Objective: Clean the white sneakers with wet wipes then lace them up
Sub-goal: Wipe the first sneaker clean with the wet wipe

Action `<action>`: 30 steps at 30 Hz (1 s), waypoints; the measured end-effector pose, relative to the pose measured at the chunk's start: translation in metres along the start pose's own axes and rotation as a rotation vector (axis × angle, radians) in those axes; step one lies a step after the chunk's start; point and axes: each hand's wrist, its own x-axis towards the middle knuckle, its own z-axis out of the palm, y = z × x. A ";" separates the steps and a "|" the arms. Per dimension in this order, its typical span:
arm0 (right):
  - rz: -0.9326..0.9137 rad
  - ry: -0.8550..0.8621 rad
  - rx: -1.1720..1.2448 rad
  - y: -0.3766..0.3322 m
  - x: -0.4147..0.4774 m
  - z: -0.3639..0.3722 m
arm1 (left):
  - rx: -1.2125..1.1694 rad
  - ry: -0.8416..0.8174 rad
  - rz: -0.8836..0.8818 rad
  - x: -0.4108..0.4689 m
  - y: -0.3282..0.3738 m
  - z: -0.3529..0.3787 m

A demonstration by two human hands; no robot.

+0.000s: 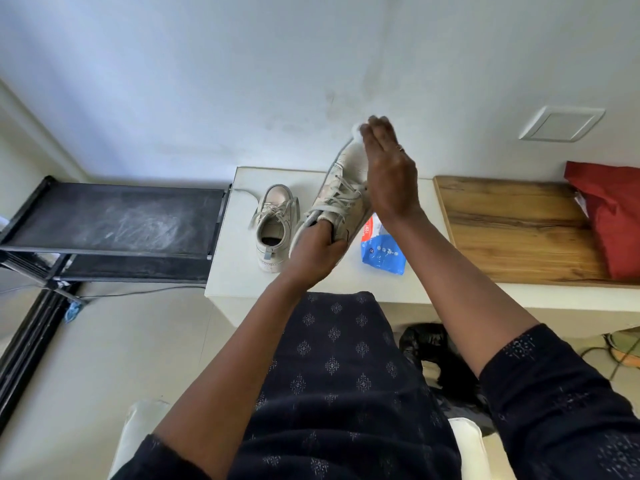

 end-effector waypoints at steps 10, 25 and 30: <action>-0.192 -0.286 0.315 -0.010 -0.018 -0.005 | 0.038 0.044 0.020 -0.003 -0.002 0.004; -0.158 -0.189 -0.021 0.031 0.009 -0.005 | -0.002 0.054 0.010 -0.014 -0.006 0.018; -0.293 -0.220 0.116 0.018 -0.028 -0.007 | -0.101 0.049 -0.045 -0.014 -0.008 0.021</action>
